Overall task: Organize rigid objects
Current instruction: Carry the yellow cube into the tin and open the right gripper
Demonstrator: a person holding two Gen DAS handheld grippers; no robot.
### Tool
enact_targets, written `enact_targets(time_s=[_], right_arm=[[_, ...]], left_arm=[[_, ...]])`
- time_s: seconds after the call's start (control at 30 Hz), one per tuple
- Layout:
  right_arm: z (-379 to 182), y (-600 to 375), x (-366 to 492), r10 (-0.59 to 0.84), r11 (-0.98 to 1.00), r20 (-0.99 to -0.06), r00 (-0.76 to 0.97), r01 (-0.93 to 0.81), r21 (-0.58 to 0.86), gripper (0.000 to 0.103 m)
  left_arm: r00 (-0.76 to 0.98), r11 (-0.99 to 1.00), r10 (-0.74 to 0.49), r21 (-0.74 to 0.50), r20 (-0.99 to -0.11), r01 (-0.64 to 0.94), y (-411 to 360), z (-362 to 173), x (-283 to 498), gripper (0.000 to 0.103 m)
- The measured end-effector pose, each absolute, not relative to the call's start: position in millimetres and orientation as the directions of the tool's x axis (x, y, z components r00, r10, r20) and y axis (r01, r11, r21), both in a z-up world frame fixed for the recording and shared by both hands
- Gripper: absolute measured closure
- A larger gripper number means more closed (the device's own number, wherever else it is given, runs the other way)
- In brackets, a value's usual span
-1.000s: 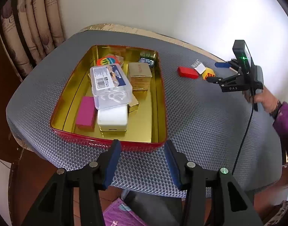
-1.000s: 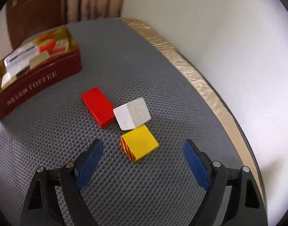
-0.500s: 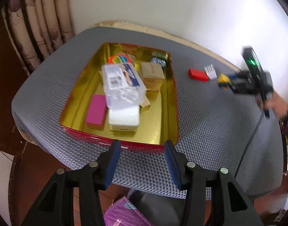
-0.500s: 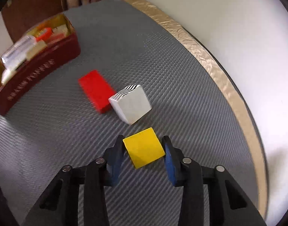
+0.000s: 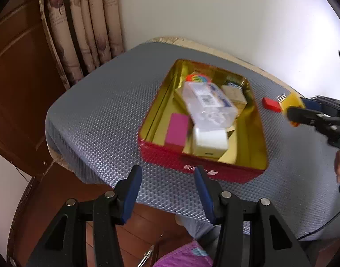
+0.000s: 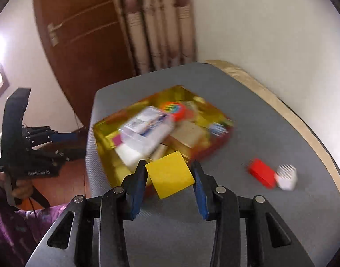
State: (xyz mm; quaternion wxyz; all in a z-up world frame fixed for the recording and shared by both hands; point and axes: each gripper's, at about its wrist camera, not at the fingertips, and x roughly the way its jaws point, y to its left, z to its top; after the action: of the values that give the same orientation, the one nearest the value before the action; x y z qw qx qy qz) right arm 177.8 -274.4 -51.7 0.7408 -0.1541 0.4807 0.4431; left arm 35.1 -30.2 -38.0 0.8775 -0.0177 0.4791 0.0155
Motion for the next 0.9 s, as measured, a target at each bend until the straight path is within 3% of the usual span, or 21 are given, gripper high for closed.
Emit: enact_targets(time_s=[0.23,0.57,0.67,0.73,0.8,0.9], right_arm=[[-90.0,-227.6,182.0,0.435,0.579,-0.888,0.150,-0.802,0.148,0.066],[-95.2,-222.5,189.8,0.434,0.618,-0.886,0.165,-0.770,0.159,0.063],[-76.6,-242.8,184.3,0.459,0.663,-0.853,0.247,-0.735,0.144,0.047],[-69.9,-271.0,177.9,0.385,0.746,-0.841,0.380,-0.665,0.041,0.023],[-75.1,-309.4,168.4,0.197,0.820,-0.823,0.533,-0.549,-0.160,0.019],[-93.4,-367.4,157.7,-0.038,0.837,-0.806,0.590,-0.422,-0.349,0.019]], left_arm=[[0.535,0.980,-0.092,-0.172,-0.840,-0.102,1.2,-40.3,35.1,0.053],[0.517,0.975,-0.126,-0.201,-0.847,-0.091,2.3,-41.6,36.9,0.053],[0.517,0.977,-0.126,-0.196,-0.846,-0.084,-1.0,-41.4,35.1,0.053],[0.526,0.980,-0.125,-0.189,-0.841,-0.068,-4.6,-40.8,34.0,0.053],[0.535,0.985,-0.120,-0.167,-0.836,-0.041,-11.9,-39.7,31.6,0.053],[0.542,0.990,-0.131,-0.139,-0.830,0.025,-27.1,-39.7,28.9,0.053]])
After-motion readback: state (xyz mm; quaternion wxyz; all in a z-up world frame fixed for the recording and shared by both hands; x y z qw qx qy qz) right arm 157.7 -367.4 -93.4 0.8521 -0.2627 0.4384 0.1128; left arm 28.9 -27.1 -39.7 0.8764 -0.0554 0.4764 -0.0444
